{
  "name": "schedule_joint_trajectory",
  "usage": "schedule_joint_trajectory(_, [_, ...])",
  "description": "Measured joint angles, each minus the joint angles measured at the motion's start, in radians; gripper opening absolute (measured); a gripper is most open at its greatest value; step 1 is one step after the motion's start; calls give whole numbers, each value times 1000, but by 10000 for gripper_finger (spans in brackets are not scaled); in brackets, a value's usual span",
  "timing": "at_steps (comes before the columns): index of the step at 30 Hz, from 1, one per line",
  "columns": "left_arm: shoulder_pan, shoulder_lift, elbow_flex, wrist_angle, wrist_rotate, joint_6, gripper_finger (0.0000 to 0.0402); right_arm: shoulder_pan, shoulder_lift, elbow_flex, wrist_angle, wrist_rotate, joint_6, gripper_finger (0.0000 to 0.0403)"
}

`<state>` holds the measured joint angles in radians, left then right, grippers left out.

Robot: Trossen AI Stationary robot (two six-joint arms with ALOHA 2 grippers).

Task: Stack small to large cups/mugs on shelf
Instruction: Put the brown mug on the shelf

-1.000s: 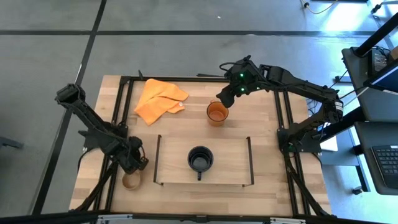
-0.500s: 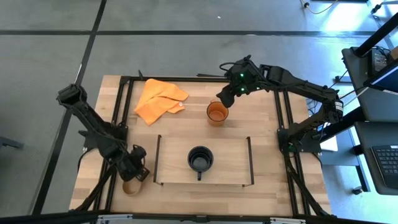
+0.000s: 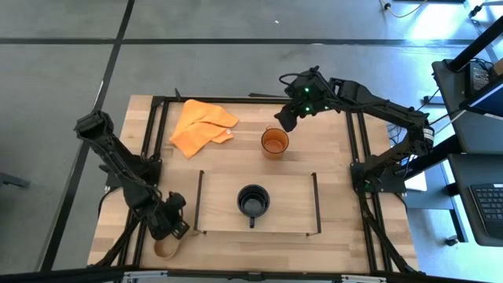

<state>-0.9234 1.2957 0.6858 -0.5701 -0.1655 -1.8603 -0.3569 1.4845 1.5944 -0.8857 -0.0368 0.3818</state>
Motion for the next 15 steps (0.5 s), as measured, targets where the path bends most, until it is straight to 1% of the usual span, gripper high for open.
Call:
schedule_joint_trajectory(3, [0,-9,79,-149,-29,4,1,-12,0,0,3,0,-3,255])
schedule_joint_trajectory(5, [-1,-12,124,-190,-29,3,1,-18,0,0,6,0,-12,255])
schedule_joint_trajectory(7, [-15,-11,153,-194,-25,-13,2,-20,0,0,5,0,-20,255])
schedule_joint_trajectory(9, [-40,-11,174,-200,-22,-63,2,-20,0,0,5,0,-23,255])
schedule_joint_trajectory(12, [-97,-1,209,-252,-9,-189,2,-20,0,0,4,0,-27,255])
schedule_joint_trajectory(15, [-166,16,263,-329,43,-320,2,-20,0,0,4,0,-42,255])
